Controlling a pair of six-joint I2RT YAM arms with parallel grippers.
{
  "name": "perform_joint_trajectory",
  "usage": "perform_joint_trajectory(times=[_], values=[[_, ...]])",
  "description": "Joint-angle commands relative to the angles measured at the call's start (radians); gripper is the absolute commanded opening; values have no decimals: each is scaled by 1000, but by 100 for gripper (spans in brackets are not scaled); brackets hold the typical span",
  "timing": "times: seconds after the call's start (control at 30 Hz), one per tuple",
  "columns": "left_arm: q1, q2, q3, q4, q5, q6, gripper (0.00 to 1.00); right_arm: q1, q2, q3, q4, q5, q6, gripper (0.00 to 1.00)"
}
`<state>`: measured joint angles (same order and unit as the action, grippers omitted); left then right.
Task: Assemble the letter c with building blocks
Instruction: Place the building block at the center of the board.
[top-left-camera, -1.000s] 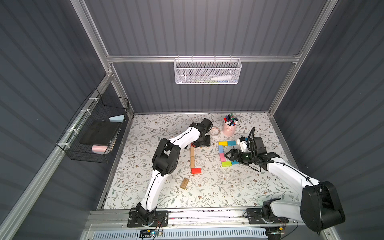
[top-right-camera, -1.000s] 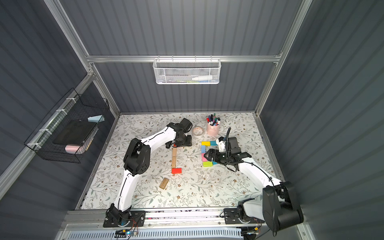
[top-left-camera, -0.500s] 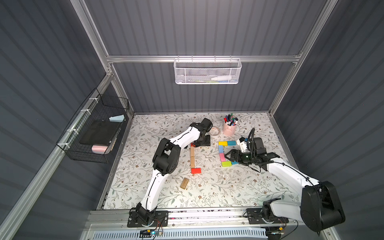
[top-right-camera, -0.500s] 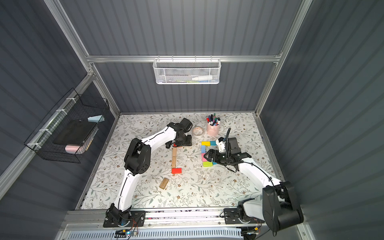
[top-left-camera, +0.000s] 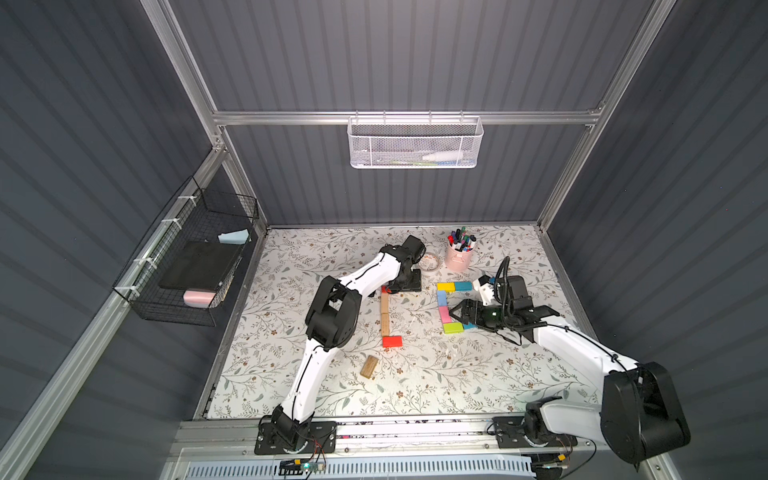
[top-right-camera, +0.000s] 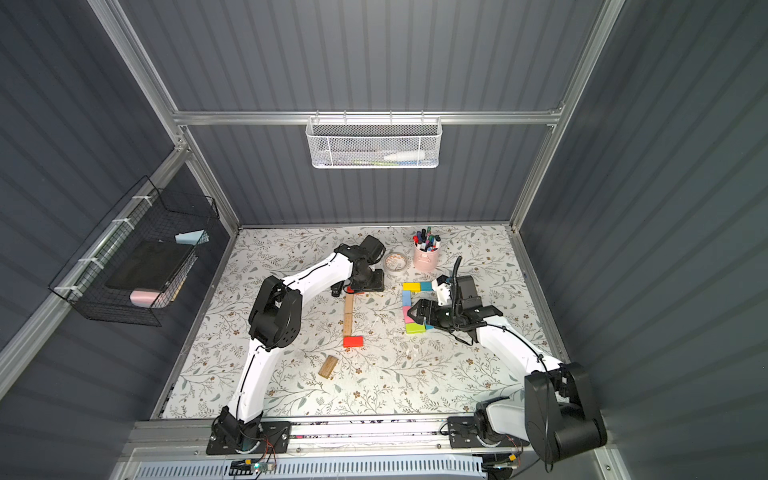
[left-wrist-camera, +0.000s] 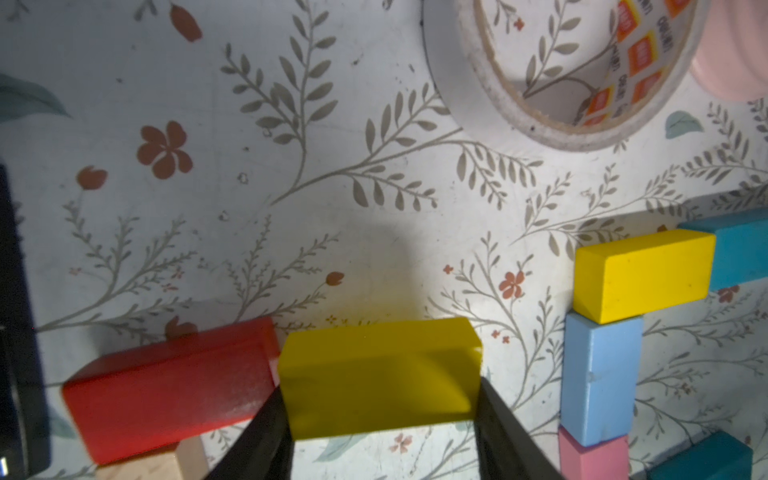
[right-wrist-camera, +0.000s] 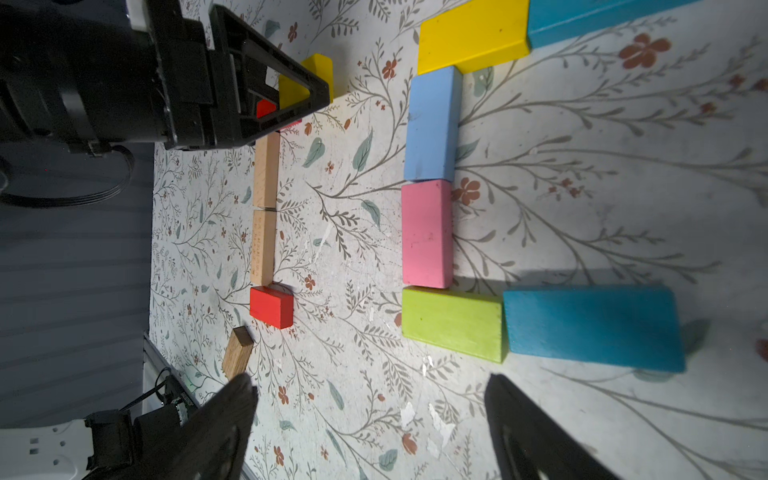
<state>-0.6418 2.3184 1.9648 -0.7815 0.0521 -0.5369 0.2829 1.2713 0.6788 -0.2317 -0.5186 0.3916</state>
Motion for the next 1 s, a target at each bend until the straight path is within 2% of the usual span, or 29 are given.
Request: perform_joint_trajectory(times=[0.0, 0.97], values=[[-10, 16, 34, -24, -14, 11, 58, -4, 4, -13, 10, -15, -15, 89], [-15, 1, 45, -29, -21, 10, 67, -5, 0, -15, 6, -5, -15, 89]])
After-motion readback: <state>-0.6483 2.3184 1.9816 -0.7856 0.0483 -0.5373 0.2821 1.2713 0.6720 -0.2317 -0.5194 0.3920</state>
